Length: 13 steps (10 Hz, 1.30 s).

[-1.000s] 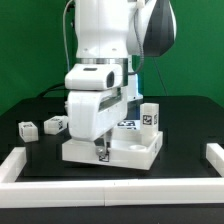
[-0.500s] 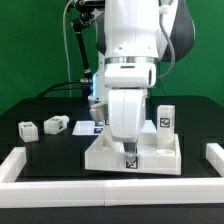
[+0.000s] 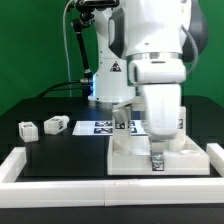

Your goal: Assemble square table

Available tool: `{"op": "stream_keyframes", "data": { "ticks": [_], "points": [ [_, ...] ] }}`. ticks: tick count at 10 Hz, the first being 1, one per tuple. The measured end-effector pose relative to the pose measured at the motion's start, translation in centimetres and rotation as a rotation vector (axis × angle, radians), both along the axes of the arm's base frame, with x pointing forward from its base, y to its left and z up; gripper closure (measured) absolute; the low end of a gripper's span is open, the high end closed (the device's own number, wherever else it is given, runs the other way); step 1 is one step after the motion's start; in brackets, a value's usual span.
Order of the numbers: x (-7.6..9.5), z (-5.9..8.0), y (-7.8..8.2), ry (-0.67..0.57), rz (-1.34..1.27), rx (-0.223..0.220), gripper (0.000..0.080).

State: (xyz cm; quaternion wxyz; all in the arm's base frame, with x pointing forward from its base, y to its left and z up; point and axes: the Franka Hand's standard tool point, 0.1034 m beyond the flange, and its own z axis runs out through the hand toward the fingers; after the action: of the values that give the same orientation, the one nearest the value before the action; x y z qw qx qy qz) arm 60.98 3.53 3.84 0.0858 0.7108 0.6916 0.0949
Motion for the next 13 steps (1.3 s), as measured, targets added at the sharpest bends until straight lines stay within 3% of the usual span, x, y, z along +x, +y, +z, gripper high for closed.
{"op": "stream_keyframes", "data": {
  "ticks": [5, 9, 13],
  "points": [
    [0.2, 0.1, 0.1, -0.005, 0.005, -0.001, 0.0738],
    [1.3, 0.4, 1.3, -0.008, 0.018, 0.005, 0.0738],
    [3.0, -0.2, 2.3, -0.001, 0.003, 0.016, 0.0738]
  ]
}}
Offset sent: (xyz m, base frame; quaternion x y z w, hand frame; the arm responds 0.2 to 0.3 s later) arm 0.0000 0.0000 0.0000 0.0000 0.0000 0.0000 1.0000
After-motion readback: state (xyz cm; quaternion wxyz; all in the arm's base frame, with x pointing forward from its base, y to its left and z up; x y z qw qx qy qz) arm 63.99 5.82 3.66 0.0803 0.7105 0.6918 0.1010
